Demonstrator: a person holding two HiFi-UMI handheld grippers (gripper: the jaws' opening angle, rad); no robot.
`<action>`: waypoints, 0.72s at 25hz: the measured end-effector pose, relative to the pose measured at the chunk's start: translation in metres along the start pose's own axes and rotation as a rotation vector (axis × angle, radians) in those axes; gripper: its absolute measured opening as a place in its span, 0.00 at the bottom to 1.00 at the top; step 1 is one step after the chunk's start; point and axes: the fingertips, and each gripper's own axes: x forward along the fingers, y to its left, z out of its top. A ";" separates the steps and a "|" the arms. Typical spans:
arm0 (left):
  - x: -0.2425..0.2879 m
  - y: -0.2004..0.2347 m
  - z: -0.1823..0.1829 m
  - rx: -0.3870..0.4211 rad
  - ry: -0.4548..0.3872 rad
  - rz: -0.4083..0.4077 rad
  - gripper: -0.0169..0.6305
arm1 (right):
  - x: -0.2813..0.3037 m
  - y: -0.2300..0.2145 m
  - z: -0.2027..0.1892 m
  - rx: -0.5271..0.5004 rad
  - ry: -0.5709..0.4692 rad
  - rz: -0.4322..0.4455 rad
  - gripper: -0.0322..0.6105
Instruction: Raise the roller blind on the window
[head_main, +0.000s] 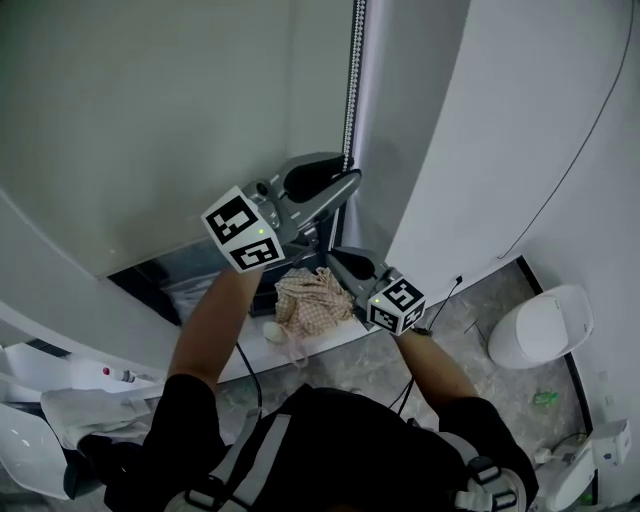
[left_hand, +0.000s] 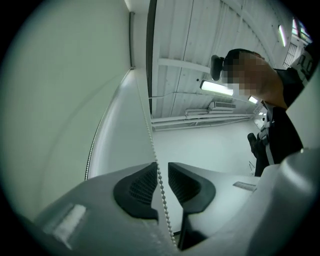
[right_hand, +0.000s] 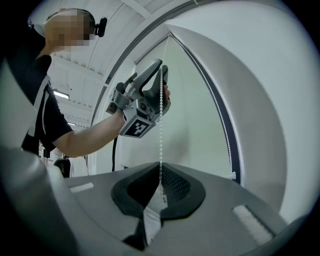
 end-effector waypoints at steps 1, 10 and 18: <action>-0.001 -0.001 0.001 -0.009 -0.015 0.006 0.11 | -0.001 0.000 0.000 -0.004 -0.002 -0.001 0.08; -0.018 0.013 -0.004 -0.160 -0.096 0.079 0.05 | -0.011 -0.002 -0.007 -0.011 -0.005 -0.009 0.08; -0.059 0.003 -0.142 -0.336 0.041 0.193 0.05 | -0.035 -0.007 -0.144 0.020 0.393 -0.006 0.08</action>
